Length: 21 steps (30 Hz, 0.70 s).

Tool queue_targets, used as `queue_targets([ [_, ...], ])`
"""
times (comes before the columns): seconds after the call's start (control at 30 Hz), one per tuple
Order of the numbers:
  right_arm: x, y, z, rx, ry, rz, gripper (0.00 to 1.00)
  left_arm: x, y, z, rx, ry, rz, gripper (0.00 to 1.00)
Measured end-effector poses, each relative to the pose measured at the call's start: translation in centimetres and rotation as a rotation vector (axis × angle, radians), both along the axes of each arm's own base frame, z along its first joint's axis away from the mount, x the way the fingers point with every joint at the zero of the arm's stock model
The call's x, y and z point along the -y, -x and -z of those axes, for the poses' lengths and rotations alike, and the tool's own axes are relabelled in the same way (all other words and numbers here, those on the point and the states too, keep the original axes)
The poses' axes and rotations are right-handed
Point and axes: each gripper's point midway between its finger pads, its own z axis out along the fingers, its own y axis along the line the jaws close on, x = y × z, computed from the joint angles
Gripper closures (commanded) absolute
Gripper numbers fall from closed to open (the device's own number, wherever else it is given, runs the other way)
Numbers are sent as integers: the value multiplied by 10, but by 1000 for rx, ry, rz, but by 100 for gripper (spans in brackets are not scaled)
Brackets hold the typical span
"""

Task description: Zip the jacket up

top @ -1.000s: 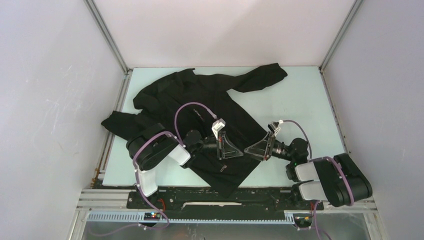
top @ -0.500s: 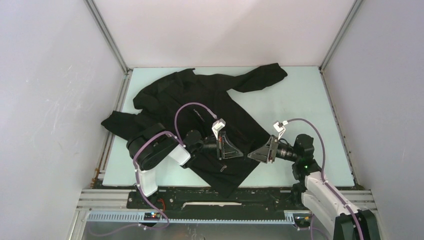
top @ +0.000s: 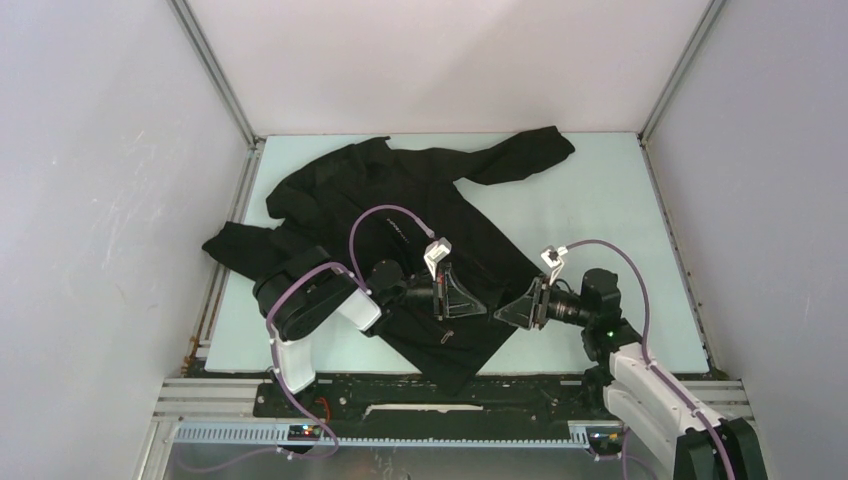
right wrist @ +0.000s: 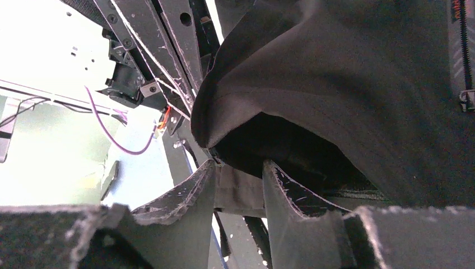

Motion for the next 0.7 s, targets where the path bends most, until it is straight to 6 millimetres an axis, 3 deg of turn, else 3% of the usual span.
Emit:
queue_targets([
  [0.7, -12, 6, 13, 1, 50, -54, 67, 0, 2, 0, 1, -1, 12, 100],
])
